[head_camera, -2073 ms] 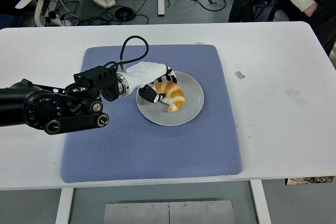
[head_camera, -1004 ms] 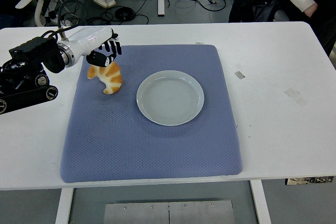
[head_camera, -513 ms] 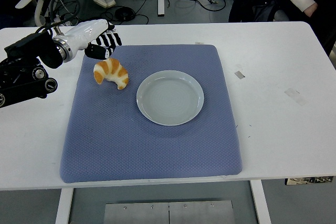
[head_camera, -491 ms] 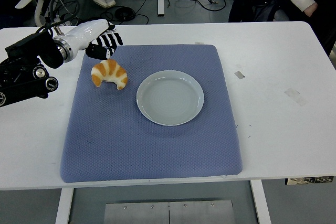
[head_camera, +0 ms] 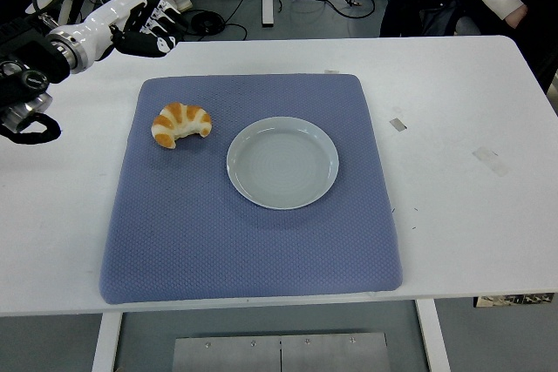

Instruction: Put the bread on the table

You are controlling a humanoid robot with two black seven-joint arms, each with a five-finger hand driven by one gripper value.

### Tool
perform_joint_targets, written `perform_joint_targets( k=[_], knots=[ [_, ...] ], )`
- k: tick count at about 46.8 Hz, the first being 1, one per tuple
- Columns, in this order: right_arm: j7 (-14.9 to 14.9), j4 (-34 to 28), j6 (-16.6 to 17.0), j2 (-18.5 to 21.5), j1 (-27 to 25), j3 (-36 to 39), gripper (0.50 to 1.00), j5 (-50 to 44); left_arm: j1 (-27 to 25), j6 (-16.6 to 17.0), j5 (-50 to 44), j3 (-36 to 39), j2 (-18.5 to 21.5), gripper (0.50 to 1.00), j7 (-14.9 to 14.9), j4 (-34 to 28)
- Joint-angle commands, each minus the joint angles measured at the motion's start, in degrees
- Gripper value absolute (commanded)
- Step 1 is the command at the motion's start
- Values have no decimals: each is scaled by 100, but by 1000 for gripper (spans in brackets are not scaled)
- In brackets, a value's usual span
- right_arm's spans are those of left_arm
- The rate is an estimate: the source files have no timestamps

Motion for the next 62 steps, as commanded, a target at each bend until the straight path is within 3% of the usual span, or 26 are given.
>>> perform_joint_targets(
  k=[1, 12, 16, 22, 39, 48, 62],
  knots=[
    [8, 0, 0, 0, 0, 0, 1000, 0, 251, -16, 22, -486, 89, 549, -22, 1],
    [-1, 0, 0, 0, 0, 0, 1000, 0, 787, -16, -48, -1348, 300, 560, -312, 229],
    [-1, 0, 0, 0, 0, 0, 1000, 0, 954, -16, -40, -1673, 309, 622, -330, 405],
    [-1, 0, 0, 0, 0, 0, 1000, 0, 1086, -16, -57, -1999, 309, 758, -330, 608],
    [-1, 44, 0, 0, 0, -9, 1000, 0, 1262, -25, -637, -2509, 248, 833, -585, 985],
    [8, 0, 0, 0, 0, 0, 1000, 0, 1271, -25, -681, -2474, 107, 966, -585, 1065],
    [-1, 0, 0, 0, 9, 0, 1000, 0, 1271, -25, -690, -2438, 45, 977, -576, 1065]
  ],
)
